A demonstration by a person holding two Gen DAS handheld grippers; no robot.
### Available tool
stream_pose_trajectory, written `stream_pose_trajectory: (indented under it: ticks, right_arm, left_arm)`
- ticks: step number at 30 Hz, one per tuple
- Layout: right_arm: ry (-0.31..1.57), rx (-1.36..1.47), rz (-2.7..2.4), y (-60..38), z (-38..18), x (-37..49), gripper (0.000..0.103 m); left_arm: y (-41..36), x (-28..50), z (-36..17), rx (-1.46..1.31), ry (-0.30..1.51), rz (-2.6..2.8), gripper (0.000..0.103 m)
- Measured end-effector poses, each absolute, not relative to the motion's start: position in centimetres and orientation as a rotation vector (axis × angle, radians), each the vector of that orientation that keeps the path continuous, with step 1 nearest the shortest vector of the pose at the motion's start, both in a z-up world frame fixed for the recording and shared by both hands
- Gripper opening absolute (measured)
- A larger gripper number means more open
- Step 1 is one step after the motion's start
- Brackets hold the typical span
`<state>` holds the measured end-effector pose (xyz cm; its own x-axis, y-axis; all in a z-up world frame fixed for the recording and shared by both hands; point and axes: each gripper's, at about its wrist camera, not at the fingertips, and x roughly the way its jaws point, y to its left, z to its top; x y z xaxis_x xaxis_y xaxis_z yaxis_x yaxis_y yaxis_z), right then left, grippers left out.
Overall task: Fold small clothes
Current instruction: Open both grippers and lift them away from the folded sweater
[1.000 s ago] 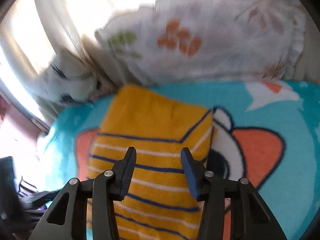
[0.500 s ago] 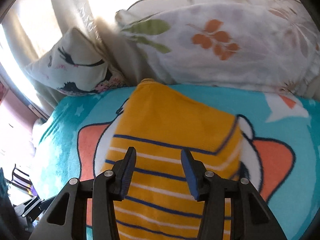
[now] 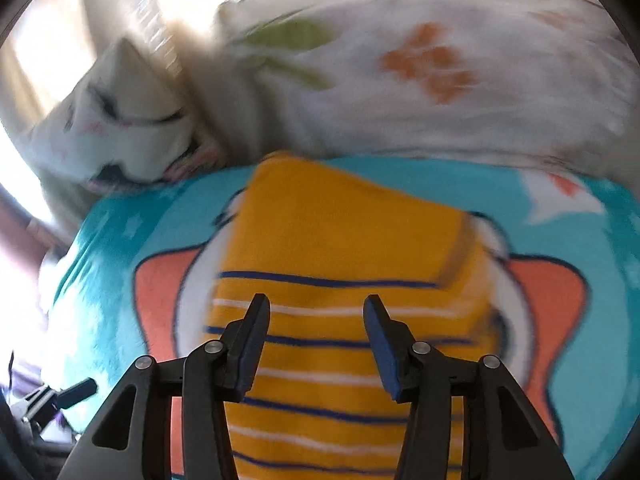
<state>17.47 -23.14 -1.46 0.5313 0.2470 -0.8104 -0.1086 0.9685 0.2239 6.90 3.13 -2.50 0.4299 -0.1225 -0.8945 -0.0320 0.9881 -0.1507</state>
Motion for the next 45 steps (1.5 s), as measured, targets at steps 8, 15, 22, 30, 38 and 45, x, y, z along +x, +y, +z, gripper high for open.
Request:
stream_pose_trajectory:
  ticks: [8,15,22,30,38,45]
  right_arm:
    - [1.043,0.265,0.052,-28.6,-4.1,15.4,0.055]
    - [0.992,0.221,-0.040,-27.1,-1.9,13.4,0.060]
    - [1.104,0.250,-0.093,-27.6,-4.4,15.0,0.072]
    - [1.021,0.241,-0.058,-24.9,-1.8,17.7,0.072]
    - [1.095,0.164,-0.083,-22.6,-3.9,18.8,0.078]
    - [1.038,0.079,-0.041,-21.8,-1.2,14.7,0.077]
  left_arm:
    - [4.7,7.9,-3.3,-0.116,1.143,-0.115,0.071]
    - [5.6,8.2,-4.6,-0.131,1.163,-0.180,0.071]
    - [8.2,8.2,-4.7,-0.168,1.151,-0.172,0.071]
    - [10.8,7.9,-4.1,-0.196,1.117,-0.112,0.071]
    - [11.4,6.3,-2.6,-0.122,1.014,-0.018,0.077]
    - [8.0,4.8,-1.9,-0.078,0.999,-0.031,0.077]
